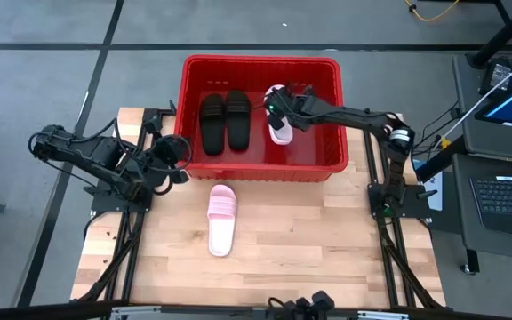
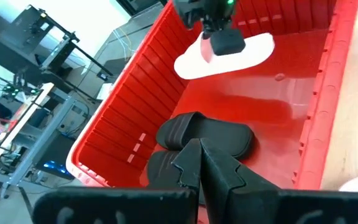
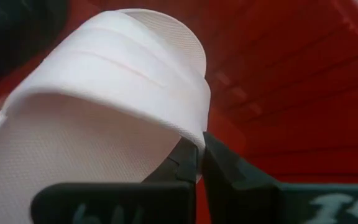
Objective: Pick and place slides into bin
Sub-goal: Put the bottom pink slipper into the red bin
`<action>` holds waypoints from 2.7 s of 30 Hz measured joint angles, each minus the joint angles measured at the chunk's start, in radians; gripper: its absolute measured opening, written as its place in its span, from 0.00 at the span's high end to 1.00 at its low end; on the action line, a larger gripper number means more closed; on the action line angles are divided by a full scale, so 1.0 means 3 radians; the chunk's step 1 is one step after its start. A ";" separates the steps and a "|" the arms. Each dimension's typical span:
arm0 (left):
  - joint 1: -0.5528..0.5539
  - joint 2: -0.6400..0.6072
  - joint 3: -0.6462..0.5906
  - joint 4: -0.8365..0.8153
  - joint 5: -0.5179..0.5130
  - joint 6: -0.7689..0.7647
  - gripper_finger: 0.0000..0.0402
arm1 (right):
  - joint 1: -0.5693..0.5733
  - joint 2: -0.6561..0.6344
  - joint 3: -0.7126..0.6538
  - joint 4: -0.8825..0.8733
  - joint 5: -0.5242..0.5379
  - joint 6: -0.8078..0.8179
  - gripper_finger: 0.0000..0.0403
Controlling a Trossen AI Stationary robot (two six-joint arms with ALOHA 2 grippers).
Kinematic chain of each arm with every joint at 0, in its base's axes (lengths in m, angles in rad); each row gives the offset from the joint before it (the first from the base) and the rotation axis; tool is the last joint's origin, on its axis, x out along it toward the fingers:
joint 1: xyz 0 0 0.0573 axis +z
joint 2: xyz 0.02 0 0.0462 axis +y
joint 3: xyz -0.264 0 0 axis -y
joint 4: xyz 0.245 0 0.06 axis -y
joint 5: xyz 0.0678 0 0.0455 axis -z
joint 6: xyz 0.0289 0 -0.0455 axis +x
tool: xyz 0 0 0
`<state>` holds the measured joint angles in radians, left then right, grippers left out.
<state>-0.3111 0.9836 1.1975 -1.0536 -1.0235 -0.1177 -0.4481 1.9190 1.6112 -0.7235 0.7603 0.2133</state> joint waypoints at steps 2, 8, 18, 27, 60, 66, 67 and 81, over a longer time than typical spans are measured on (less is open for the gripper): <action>-0.0001 0.0000 0.0000 0.0000 0.0012 0.0000 0.99 | -0.0028 0.0040 0.0000 0.0005 -0.0004 0.0058 0.97; -0.0001 0.0000 -0.0001 0.0001 0.0013 0.0000 0.99 | -0.0072 0.0099 0.0000 0.0052 -0.0141 0.0124 0.97; -0.0001 0.0000 0.0000 0.0001 0.0013 0.0000 0.99 | -0.0088 0.0113 0.0000 0.0086 -0.0212 0.0133 0.97; -0.0001 0.0000 -0.0001 0.0001 0.0013 -0.0003 1.00 | -0.0098 0.0242 0.0000 0.0128 -0.0259 0.0113 0.97; -0.0001 0.0001 0.0001 -0.0006 0.0102 -0.0001 1.00 | -0.0174 0.0569 0.0001 0.0323 -0.0369 0.0056 0.97; -0.0001 0.0001 -0.0001 -0.0009 0.0102 -0.0001 0.99 | -0.0174 0.0569 0.0001 0.0313 -0.0377 0.0041 0.97; -0.0001 0.0001 0.0000 -0.0016 0.0102 -0.0001 1.00 | -0.0174 0.0569 0.0001 0.0314 -0.0397 0.0043 0.97; -0.0001 0.0001 -0.0001 -0.0066 0.0106 -0.0010 0.99 | -0.0183 0.0567 0.0001 0.0315 -0.0434 -0.0083 0.88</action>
<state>-0.3112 0.9840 1.1973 -1.0733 -0.9916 -0.1206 -0.5030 2.0892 1.6115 -0.6289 0.6300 0.1886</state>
